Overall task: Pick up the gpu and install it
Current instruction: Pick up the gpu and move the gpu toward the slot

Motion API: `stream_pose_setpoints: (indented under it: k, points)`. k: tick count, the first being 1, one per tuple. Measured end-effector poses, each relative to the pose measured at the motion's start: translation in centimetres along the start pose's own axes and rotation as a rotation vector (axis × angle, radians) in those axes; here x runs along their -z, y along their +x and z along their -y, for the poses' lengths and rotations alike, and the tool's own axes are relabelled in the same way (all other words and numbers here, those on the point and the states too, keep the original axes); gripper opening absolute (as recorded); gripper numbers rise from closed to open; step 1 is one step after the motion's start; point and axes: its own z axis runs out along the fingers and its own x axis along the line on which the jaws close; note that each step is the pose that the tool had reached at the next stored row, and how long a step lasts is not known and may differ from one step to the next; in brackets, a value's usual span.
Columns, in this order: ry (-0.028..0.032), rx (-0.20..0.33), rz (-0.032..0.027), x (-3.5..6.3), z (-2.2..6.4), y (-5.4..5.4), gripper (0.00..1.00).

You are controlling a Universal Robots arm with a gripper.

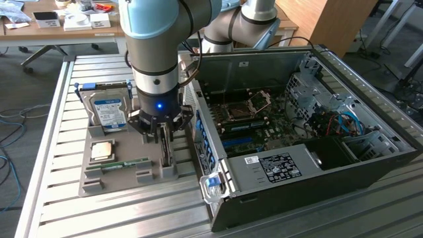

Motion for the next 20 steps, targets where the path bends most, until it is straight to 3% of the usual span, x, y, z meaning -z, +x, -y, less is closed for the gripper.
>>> stream_pose_setpoints:
  k: [20]
  points:
    - [-0.0002,0.000,0.0000,-0.33,0.01,-0.03,0.42]
